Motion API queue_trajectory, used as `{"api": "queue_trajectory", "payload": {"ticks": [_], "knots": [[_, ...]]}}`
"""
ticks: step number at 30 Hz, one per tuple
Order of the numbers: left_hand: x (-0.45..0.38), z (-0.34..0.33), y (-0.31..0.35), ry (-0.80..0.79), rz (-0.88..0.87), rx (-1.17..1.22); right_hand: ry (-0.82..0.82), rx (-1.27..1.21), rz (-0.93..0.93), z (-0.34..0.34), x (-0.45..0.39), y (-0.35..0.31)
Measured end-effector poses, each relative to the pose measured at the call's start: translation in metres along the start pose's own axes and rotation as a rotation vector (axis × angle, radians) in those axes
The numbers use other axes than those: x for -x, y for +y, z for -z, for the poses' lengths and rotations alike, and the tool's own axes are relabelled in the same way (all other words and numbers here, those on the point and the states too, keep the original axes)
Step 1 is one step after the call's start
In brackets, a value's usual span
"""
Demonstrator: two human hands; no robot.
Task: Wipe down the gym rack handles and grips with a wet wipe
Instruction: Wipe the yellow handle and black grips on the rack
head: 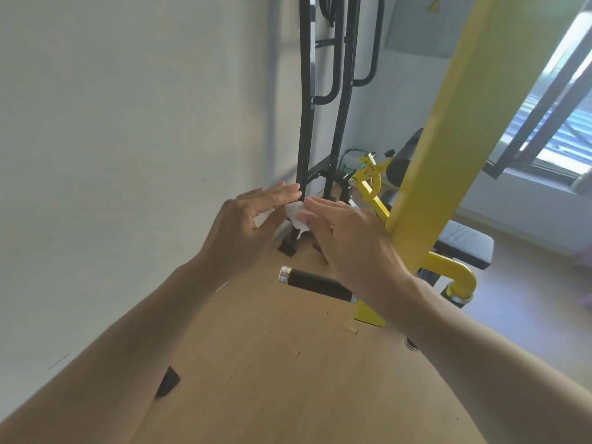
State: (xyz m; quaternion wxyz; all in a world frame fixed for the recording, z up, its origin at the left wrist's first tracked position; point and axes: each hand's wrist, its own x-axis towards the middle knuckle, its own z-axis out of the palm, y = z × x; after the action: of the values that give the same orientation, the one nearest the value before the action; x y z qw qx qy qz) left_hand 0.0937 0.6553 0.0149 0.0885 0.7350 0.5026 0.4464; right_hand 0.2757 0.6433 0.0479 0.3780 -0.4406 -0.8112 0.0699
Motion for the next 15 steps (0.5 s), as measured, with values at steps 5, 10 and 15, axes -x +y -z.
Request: {"api": "queue_trajectory", "payload": {"ticks": [5, 10, 15], "knots": [[-0.003, 0.001, -0.002, -0.035, 0.029, 0.011, -0.220, 0.227, -0.115, 0.013, -0.015, 0.005], [-0.005, -0.006, -0.003, -0.005, 0.081, 0.035, -0.237, 0.627, 0.030, 0.025, -0.013, -0.005], [-0.005, -0.007, 0.000, -0.023, 0.097, 0.065, -0.110, 0.153, 0.023, 0.009, -0.009, 0.008]]}}
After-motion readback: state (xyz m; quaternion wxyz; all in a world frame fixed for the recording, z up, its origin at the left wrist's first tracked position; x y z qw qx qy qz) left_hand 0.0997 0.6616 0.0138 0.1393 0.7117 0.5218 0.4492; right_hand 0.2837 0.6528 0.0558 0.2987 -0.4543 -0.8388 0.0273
